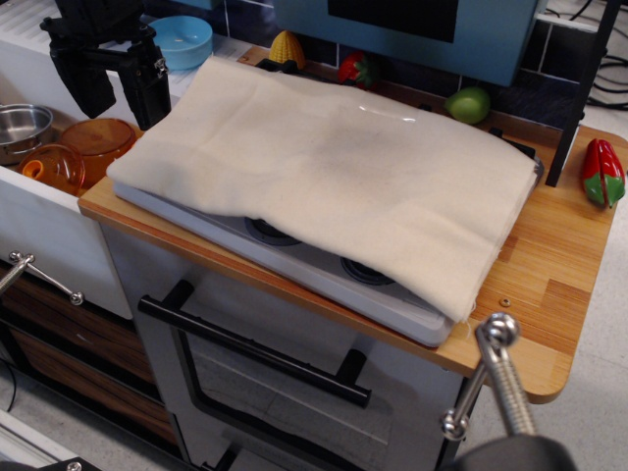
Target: Fold cloth in half
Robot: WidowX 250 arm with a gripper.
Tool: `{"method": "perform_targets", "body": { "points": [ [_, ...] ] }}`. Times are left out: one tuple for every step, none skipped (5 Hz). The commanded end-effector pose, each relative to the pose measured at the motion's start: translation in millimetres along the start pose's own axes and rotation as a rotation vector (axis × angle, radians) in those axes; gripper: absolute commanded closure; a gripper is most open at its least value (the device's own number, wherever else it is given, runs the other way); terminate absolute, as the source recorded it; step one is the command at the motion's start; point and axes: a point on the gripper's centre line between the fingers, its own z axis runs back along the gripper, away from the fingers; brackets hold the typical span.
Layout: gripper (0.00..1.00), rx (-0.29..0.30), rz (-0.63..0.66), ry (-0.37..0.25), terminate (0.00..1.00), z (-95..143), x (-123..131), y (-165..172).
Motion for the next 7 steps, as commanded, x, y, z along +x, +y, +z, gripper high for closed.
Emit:
{"method": "perform_targets", "body": {
  "points": [
    [0.0,0.0,0.0,0.0,0.0,0.0,0.0,0.0],
    [0.0,-0.012,-0.002,-0.055,0.0,7.5,21.1,10.1],
    [0.0,-0.038,0.003,-0.067,0.0,8.3,41.2,20.9],
    [0.0,-0.078,0.013,-0.049,0.0,-3.9,57.1,31.1],
    [0.0,-0.084,0.006,-0.053,0.0,-11.5,66.5,38.9],
    [0.0,-0.074,-0.018,-0.055,0.0,-15.1,70.8,47.0],
    [0.0,-0.075,-0.042,-0.063,0.0,-22.1,72.2,46.2]
  ]
}}
